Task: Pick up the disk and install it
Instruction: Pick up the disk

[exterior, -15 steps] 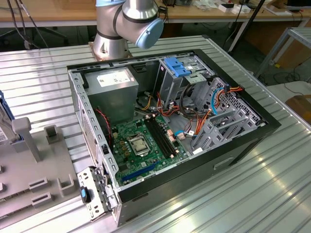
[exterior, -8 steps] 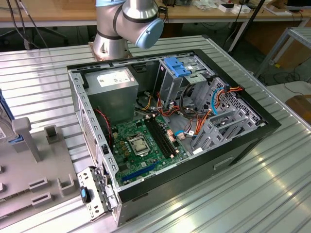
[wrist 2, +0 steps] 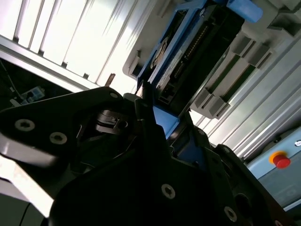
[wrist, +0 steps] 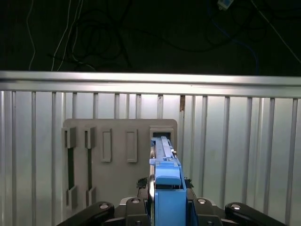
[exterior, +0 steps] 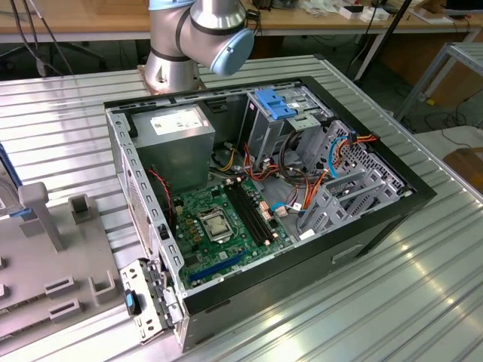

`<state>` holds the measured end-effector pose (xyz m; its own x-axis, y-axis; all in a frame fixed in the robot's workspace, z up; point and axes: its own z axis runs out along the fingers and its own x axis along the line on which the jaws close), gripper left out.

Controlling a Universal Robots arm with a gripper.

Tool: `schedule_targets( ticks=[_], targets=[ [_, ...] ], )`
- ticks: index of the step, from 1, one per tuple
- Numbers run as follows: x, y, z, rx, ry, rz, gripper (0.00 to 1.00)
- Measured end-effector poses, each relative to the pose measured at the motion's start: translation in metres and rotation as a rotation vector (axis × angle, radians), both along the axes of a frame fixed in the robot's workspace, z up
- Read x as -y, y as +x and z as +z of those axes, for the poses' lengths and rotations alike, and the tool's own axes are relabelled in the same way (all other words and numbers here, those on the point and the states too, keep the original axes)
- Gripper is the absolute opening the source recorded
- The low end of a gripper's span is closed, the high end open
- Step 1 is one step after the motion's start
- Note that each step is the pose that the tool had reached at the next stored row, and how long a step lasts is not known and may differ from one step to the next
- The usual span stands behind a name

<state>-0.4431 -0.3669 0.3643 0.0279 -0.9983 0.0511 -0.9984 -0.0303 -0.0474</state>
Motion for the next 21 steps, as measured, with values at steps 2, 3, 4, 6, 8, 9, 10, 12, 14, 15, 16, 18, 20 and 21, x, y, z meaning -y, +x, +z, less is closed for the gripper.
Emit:
schedule_targets(
  ticks=[2, 3, 4, 6, 8, 9, 10, 12, 14, 15, 16, 18, 20, 21],
  targets=[
    [0.0000, 0.0000, 0.0050, 0.0001, -0.0012, 0.000, 0.37],
    [0.0000, 0.0000, 0.0069, 0.0001, -0.0017, 0.000, 0.37],
    [0.0000, 0.0000, 0.0109, 0.0002, -0.0024, 0.000, 0.37],
    [0.0000, 0.0000, 0.0165, 0.0002, -0.0032, 0.000, 0.37],
    [0.0000, 0.0000, 0.0296, 0.0004, -0.0048, 0.000, 0.37],
    [0.0000, 0.0000, 0.0365, 0.0003, -0.0054, 0.000, 0.37],
    [0.0000, 0.0000, 0.0403, 0.0004, -0.0057, 0.000, 0.37],
    [0.0000, 0.0000, 0.0476, 0.0004, -0.0065, 0.000, 0.37],
    [0.0000, 0.0000, 0.0567, 0.0003, -0.0071, 0.000, 0.37],
    [0.0000, 0.0000, 0.0597, 0.0004, -0.0072, 0.000, 0.37],
    [0.0000, 0.0000, 0.0629, 0.0005, -0.0072, 0.000, 0.37],
    [0.0000, 0.0000, 0.0732, 0.0004, -0.0075, 0.000, 0.37],
    [0.0000, 0.0000, 0.0863, 0.0006, -0.0079, 0.000, 0.37],
    [0.0000, -0.0001, 0.0944, 0.0006, -0.0080, 0.000, 0.37]
  ],
)
